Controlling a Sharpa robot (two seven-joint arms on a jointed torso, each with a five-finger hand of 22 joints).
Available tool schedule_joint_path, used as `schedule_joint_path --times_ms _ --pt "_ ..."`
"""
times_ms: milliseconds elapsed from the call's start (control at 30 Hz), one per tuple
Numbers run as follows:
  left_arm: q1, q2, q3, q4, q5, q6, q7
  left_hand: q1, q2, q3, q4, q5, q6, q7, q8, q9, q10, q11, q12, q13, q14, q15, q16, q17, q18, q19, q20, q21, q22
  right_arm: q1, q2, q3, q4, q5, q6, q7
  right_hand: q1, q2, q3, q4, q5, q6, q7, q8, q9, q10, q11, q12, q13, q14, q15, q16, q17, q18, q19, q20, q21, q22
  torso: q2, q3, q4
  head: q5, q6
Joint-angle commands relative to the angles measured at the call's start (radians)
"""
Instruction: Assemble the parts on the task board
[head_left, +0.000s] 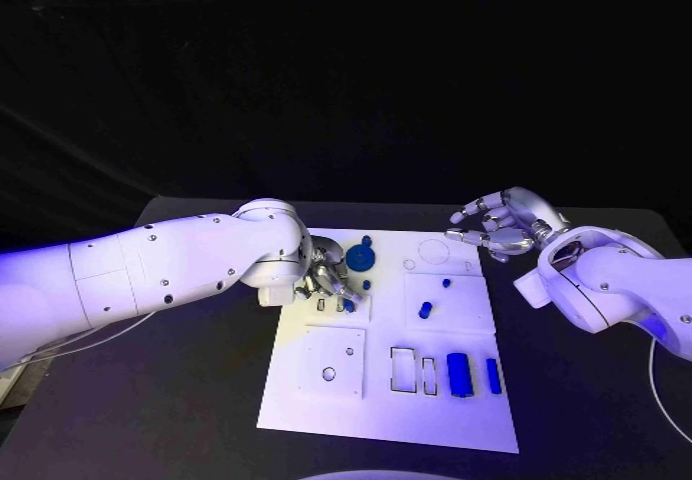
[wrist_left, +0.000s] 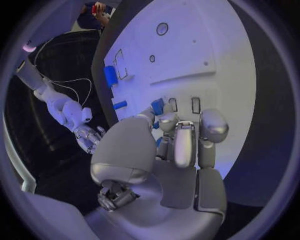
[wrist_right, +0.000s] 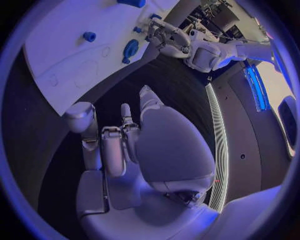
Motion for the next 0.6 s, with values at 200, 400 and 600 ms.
schedule_joint_path --times_ms 200,400,600 --pt "0.0 -0.007 0.003 0.007 0.097 -0.024 0.0 0.061 -0.07 0.277 -0.006 0.002 -0.012 -0.012 0.041 0.061 0.007 -0.007 0.005 0.004 0.05 -0.015 0.004 0.054 -0.015 -0.004 -0.007 0.014 0.015 -0.002 0.002 0.0 -0.003 -0.017 0.011 -0.022 0.008 0.004 0.004 -0.003 0.002 0.002 -0.005 0.006 0.002 -0.006 -0.002 -0.004 0.103 0.067 -0.008 -0.004 0.098 0.013 -0.003 -0.003 -0.006 -0.003 0.0 0.0002 0.0005 -0.001 -0.001" --pt "0.0 -0.021 0.007 0.016 0.125 -0.032 0.0 0.006 -0.122 0.418 -0.02 -0.002 -0.011 -0.011 0.056 0.092 0.014 -0.012 0.01 0.005 0.05 -0.011 0.004 0.054 -0.015 -0.003 -0.007 0.017 0.021 -0.003 0.002 0.0 -0.005 -0.017 0.011 -0.022 0.008 0.004 0.004 -0.003 0.002 0.002 -0.005 0.006 0.002 -0.007 -0.002 -0.005 0.102 0.067 -0.008 -0.005 0.096 0.013 -0.004 -0.003 -0.007 -0.004 -0.002 0.0004 0.0007 0.0 0.0" --pt "0.0 -0.038 0.01 0.034 0.127 -0.04 0.001 -0.003 -0.131 0.436 -0.027 -0.002 -0.01 -0.011 0.058 0.097 0.016 -0.013 0.012 0.007 0.05 -0.011 0.005 0.054 -0.014 -0.004 -0.007 0.016 0.02 -0.003 0.002 0.0 -0.006 -0.016 0.012 -0.02 0.009 0.004 0.005 -0.003 0.001 0.002 -0.005 0.007 0.002 -0.007 -0.002 -0.006 0.101 0.067 -0.008 -0.005 0.097 0.013 -0.004 -0.003 -0.008 -0.004 -0.002 0.0009 0.0008 0.002 0.001"
